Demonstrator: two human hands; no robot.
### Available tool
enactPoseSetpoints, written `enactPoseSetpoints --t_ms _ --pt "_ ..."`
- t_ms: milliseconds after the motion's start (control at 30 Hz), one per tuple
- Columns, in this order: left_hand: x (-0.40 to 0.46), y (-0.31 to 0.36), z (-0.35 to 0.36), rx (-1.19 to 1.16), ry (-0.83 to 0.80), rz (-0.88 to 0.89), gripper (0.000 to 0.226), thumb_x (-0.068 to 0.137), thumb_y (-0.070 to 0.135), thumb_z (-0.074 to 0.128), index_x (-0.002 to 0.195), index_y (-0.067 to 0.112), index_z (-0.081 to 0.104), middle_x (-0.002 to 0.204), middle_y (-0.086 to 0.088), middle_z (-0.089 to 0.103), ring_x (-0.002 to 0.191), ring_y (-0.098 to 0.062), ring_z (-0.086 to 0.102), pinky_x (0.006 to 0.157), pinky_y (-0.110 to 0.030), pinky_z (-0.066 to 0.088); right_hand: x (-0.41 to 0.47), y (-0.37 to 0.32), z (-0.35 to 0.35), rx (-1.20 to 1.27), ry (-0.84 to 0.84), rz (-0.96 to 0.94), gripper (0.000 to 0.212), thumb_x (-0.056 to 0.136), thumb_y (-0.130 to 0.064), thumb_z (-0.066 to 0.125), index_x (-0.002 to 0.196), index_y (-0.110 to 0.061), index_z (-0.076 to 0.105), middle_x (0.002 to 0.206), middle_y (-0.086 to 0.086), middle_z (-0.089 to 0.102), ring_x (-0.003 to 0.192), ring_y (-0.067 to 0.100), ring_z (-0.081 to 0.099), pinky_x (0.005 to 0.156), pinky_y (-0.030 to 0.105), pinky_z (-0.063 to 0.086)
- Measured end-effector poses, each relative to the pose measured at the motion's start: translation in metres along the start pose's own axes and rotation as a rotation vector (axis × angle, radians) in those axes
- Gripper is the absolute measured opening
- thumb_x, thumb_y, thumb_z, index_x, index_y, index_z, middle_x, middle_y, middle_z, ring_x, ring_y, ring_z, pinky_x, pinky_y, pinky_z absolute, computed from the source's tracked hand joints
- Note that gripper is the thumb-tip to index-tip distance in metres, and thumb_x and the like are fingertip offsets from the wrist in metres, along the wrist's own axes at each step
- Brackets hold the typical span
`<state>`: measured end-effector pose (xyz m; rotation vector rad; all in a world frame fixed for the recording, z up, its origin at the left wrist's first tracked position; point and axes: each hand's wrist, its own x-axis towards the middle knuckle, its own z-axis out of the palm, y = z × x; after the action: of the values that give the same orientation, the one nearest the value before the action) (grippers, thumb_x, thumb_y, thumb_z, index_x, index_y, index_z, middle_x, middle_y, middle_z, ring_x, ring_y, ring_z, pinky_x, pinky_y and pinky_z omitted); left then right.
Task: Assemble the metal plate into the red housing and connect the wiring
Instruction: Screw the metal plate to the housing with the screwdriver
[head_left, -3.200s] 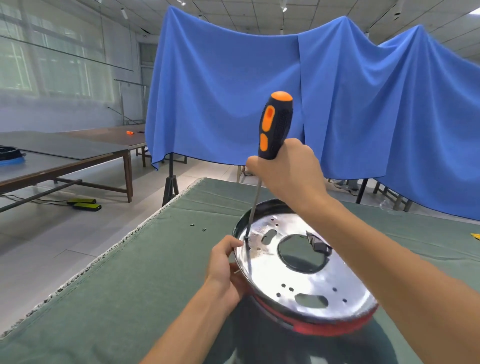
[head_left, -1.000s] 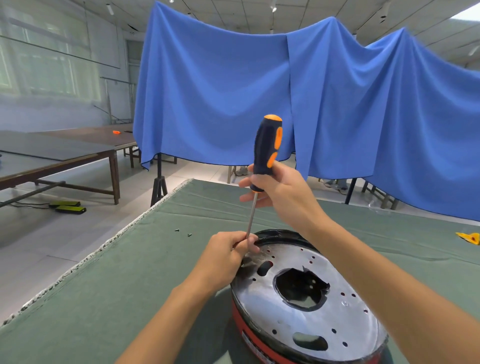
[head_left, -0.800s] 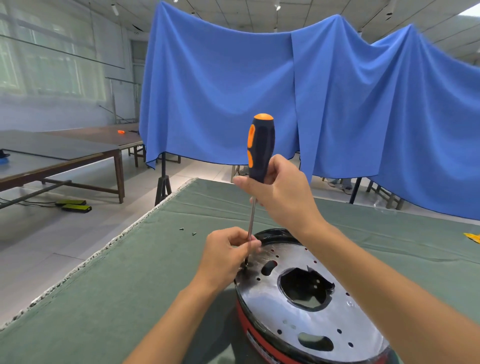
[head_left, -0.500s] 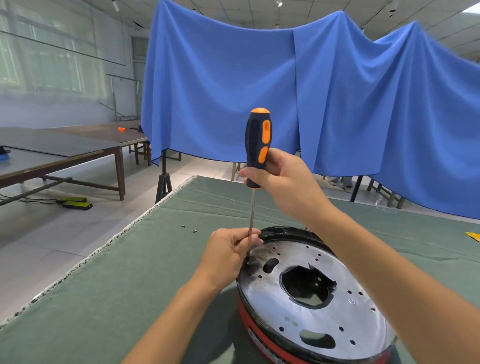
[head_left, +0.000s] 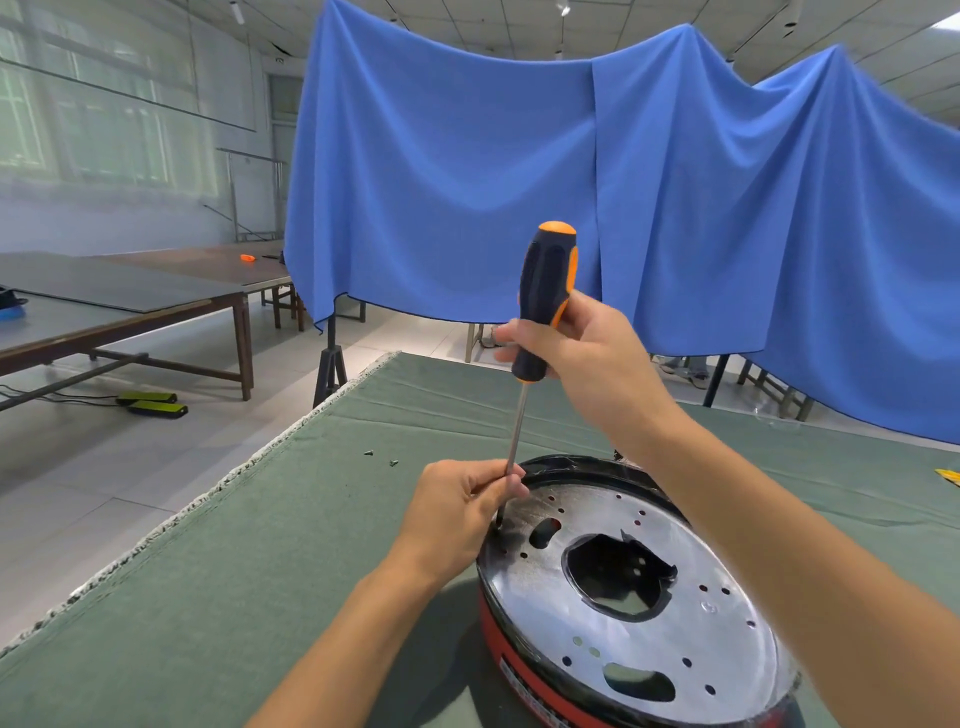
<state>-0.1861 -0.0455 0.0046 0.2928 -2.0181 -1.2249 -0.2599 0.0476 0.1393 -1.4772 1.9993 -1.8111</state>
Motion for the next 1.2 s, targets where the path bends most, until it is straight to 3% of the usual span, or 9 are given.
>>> enactPoseSetpoints --t_ms 200,333,500,567,667,733,933,1100,1200 --pt "-0.002 0.001 0.001 0.013 -0.008 -0.002 0.012 0.086 0.011 0.068 0.092 0.021 0.071 0.079 0.008 0.075 0.081 -0.002 0.069 0.081 -0.027 0.054 0.000 0.000 0.004 -0.207 0.187 -0.032 0.044 0.066 -0.038 0.084 0.076 -0.021 0.045 0.054 -0.014 0.055 0.051 0.005 0.063 0.048 0.014 0.045" --pt "-0.002 0.001 0.001 -0.069 0.017 -0.054 0.009 0.085 0.007 0.068 0.080 0.011 0.075 0.074 -0.005 0.075 0.078 -0.026 0.070 0.081 -0.044 0.054 -0.004 -0.003 0.011 -0.236 0.142 -0.033 0.039 0.078 -0.044 0.072 0.082 -0.019 0.042 0.068 -0.010 0.049 0.073 0.022 0.065 0.062 0.031 0.048" --pt "0.000 -0.001 0.000 -0.049 -0.002 -0.081 0.010 0.087 0.010 0.067 0.089 0.009 0.077 0.084 0.006 0.075 0.086 -0.006 0.070 0.090 -0.032 0.053 -0.005 -0.012 0.003 -0.056 -0.028 -0.006 0.015 0.088 -0.024 0.057 0.095 -0.010 0.055 0.106 0.019 0.066 0.098 0.033 0.061 0.091 0.050 0.050" --pt "-0.001 -0.001 0.000 -0.018 -0.024 -0.054 0.013 0.089 0.010 0.065 0.094 0.010 0.077 0.090 0.007 0.075 0.091 -0.004 0.068 0.091 -0.031 0.052 -0.005 -0.010 0.000 -0.038 0.028 -0.033 0.007 0.088 -0.014 0.064 0.090 -0.011 0.058 0.094 0.017 0.070 0.089 0.033 0.065 0.086 0.050 0.053" --pt "-0.002 -0.001 0.001 -0.011 -0.029 -0.040 0.015 0.089 0.010 0.064 0.100 0.010 0.075 0.091 0.005 0.075 0.091 -0.003 0.068 0.090 -0.031 0.052 -0.005 -0.005 -0.002 -0.106 0.170 -0.071 0.029 0.077 -0.027 0.078 0.084 -0.016 0.052 0.059 -0.015 0.064 0.056 0.002 0.063 0.061 0.015 0.052" --pt "-0.002 -0.001 0.001 -0.030 -0.017 -0.051 0.014 0.087 0.009 0.066 0.098 0.010 0.076 0.091 0.003 0.075 0.089 -0.001 0.068 0.089 -0.029 0.053 -0.007 -0.005 -0.002 -0.146 0.191 -0.065 0.038 0.075 -0.034 0.078 0.084 -0.018 0.045 0.051 -0.021 0.054 0.045 -0.005 0.054 0.047 0.008 0.041" --pt "-0.001 -0.003 0.002 -0.015 -0.024 -0.047 0.013 0.089 0.010 0.065 0.096 0.009 0.076 0.090 0.003 0.076 0.089 -0.006 0.069 0.084 -0.023 0.053 -0.006 -0.015 -0.006 -0.032 0.059 -0.003 0.017 0.086 -0.014 0.067 0.093 -0.014 0.052 0.092 0.017 0.068 0.077 0.024 0.071 0.079 0.050 0.056" --pt "-0.002 -0.004 0.002 0.004 -0.037 -0.031 0.015 0.089 0.010 0.064 0.099 0.009 0.075 0.085 0.006 0.075 0.083 0.004 0.067 0.081 -0.016 0.051 -0.004 -0.015 -0.005 -0.297 0.239 -0.035 0.041 0.070 -0.042 0.081 0.083 -0.022 0.046 0.074 -0.008 0.059 0.073 0.012 0.062 0.069 0.039 0.053" --pt "-0.002 -0.005 0.003 0.002 -0.027 -0.045 0.015 0.089 0.011 0.064 0.098 0.012 0.075 0.083 0.008 0.075 0.083 0.000 0.068 0.083 -0.022 0.052 -0.005 -0.013 -0.004 -0.250 0.154 -0.022 0.032 0.080 -0.040 0.072 0.086 -0.023 0.046 0.077 -0.009 0.057 0.073 0.010 0.061 0.073 0.038 0.053"
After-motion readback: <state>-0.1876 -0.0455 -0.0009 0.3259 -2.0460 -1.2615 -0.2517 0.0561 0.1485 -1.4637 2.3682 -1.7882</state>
